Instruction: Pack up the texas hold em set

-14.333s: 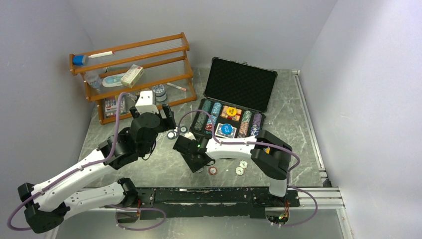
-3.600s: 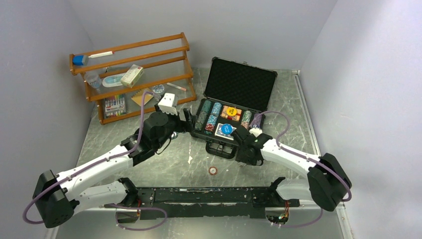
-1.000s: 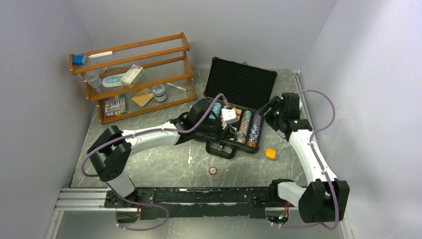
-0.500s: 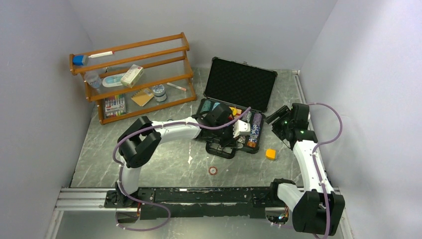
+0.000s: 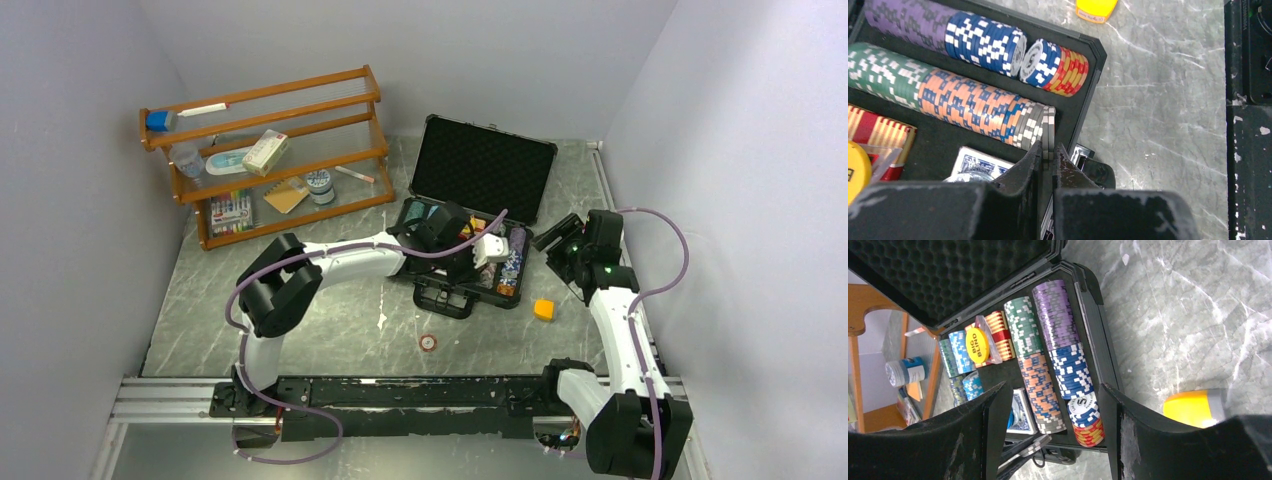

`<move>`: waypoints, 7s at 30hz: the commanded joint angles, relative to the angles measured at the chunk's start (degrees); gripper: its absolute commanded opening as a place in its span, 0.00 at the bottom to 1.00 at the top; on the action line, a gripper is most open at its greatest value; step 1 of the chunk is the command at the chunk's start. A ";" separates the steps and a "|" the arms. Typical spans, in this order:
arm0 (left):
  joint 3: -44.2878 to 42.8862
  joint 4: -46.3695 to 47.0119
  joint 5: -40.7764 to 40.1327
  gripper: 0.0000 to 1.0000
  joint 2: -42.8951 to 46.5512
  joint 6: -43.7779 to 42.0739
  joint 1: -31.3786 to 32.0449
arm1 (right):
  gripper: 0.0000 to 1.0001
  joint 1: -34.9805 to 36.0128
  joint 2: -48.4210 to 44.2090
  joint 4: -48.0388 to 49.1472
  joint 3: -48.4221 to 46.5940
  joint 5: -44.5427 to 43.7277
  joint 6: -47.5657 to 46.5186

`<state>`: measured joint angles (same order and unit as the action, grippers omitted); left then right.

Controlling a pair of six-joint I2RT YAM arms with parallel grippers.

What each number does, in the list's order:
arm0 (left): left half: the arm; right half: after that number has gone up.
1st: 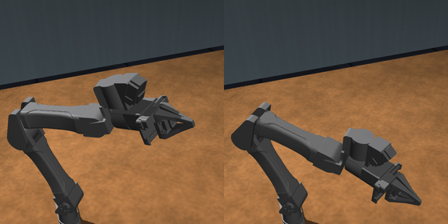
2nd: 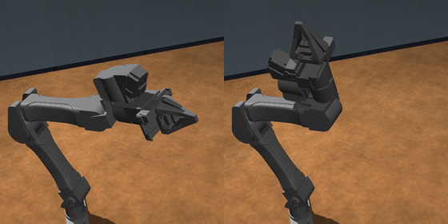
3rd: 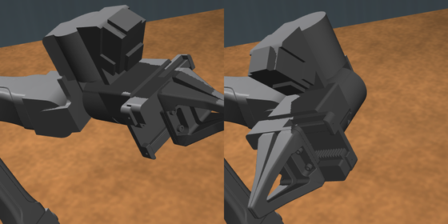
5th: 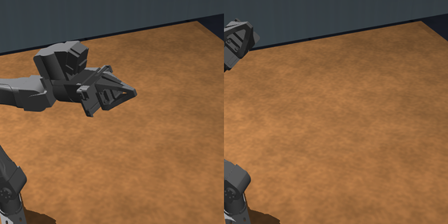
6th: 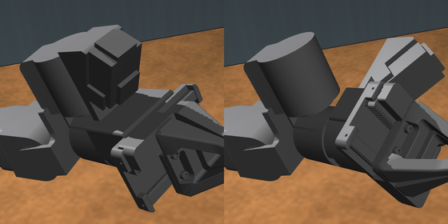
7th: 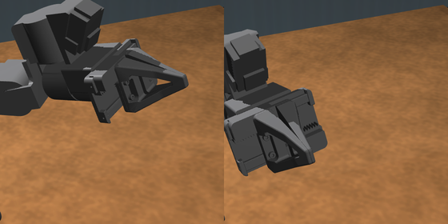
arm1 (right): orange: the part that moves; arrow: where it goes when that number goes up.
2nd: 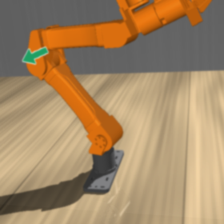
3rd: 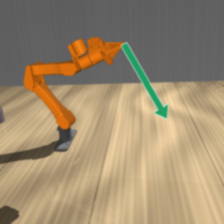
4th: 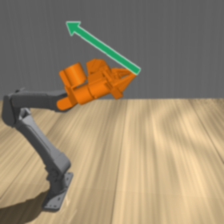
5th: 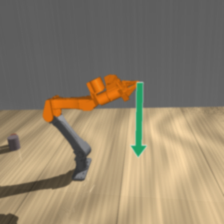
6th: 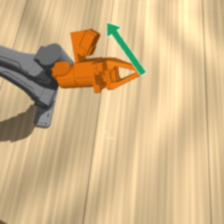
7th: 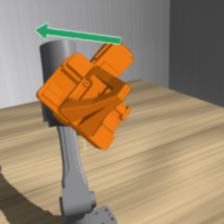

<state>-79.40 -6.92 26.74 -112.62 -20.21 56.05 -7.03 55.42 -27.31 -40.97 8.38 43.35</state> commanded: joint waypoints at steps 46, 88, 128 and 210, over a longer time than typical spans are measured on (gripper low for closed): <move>-11.28 -15.83 -5.24 0.07 -1.70 -11.74 3.63 | 0.68 -0.53 -0.77 -0.33 0.54 1.20 -2.22; -7.10 -6.89 -11.08 0.53 6.82 -3.55 1.14 | 0.64 0.56 -0.01 -2.06 1.51 9.64 -9.95; 29.86 -12.68 -57.77 0.83 66.03 39.10 -1.46 | 0.78 72.06 34.73 -13.22 -14.28 -20.91 3.04; 61.45 65.55 -35.02 0.22 32.56 67.98 1.78 | 0.42 60.20 10.77 19.05 5.57 -16.04 29.38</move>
<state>-15.40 55.33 -4.99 -80.05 48.23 57.84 53.04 67.00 -10.04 -35.92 -9.65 71.77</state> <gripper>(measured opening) 0.264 0.434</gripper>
